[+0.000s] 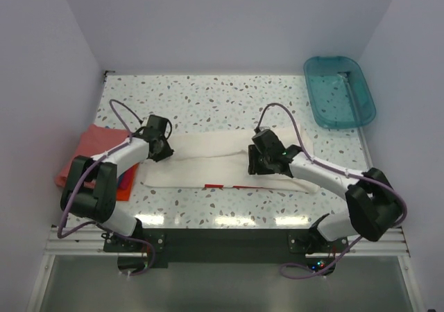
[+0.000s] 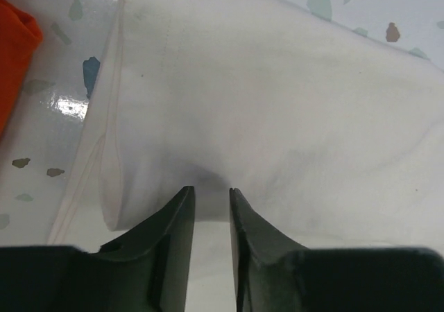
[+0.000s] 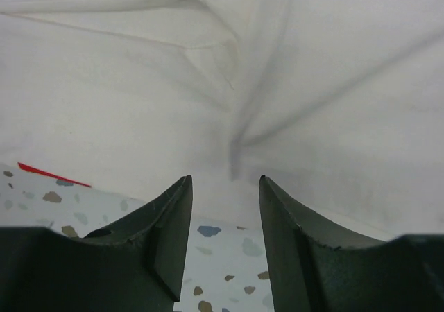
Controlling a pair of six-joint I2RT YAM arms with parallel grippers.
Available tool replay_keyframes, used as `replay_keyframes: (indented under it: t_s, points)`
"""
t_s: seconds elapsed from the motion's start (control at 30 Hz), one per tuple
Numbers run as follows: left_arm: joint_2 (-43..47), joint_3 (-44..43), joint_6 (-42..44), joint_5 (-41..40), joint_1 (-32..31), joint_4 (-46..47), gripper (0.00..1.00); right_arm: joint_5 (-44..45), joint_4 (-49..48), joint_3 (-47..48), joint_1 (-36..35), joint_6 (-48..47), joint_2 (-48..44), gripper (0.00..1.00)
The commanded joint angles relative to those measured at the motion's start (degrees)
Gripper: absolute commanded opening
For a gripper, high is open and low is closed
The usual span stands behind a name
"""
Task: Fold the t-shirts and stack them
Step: Fold the tshirt
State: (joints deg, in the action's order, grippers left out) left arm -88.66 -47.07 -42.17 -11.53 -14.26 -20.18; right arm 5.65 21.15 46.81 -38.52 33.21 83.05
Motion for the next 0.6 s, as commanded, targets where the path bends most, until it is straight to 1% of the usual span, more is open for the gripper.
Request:
replay_keyframes:
  t_s: [0.0, 0.07, 0.1, 0.13, 0.17, 0.2, 0.23, 0.3, 0.37, 0.47, 0.5, 0.57]
  points:
    - [4.7, -4.2, 4.3, 3.2, -0.1, 0.3, 0.34, 6.7, 5.5, 3.9, 0.5, 0.4, -8.0, 0.47]
    - [6.6, -5.7, 6.0, 4.6, -0.3, -0.2, 0.40, 8.9, 6.3, 4.1, 1.3, 0.7, -10.3, 0.49]
    - [6.8, -7.3, 8.1, 4.8, -1.2, -0.4, 0.46, 9.3, 5.9, 3.7, 2.9, 1.3, -10.7, 0.50]
    - [6.5, -8.4, 9.3, 5.2, -2.2, -0.1, 0.48, 9.0, 5.7, 3.5, 4.3, 1.3, -11.0, 0.50]
    - [5.6, -9.9, 10.3, 4.5, -3.2, -0.7, 0.49, 6.7, 5.5, 3.3, 5.8, 1.4, -10.9, 0.50]
    - [4.4, -13.5, 11.5, 3.2, -5.8, -3.6, 0.51, 5.6, 4.8, 3.3, 9.0, 1.3, -10.4, 0.50]
    - [1.9, -15.3, 12.5, 1.2, -7.3, -4.6, 0.51, 5.1, 4.3, 3.1, 10.4, 1.2, -9.8, 0.50]
    - [-2.6, -19.6, 14.5, -0.2, -10.8, -6.7, 0.51, 3.7, 3.3, 3.3, 14.0, 1.1, -7.7, 0.49]
    - [-5.7, -21.6, 16.0, 0.3, -12.1, -7.3, 0.51, 3.2, 2.4, 3.5, 15.8, 1.2, -6.1, 0.49]
    - [-11.7, -24.6, 17.6, -2.3, -13.9, -9.3, 0.46, 2.8, 0.5, 4.2, 18.9, 1.7, -1.8, 0.48]
    - [-13.8, -25.2, 17.9, -3.4, -14.6, -10.0, 0.43, 2.4, -0.6, 4.3, 19.4, 1.9, -0.7, 0.48]
    - [-15.5, -25.2, 17.7, -5.5, -15.0, -10.7, 0.41, 2.4, -1.2, 5.2, 20.8, 2.2, 3.3, 0.47]
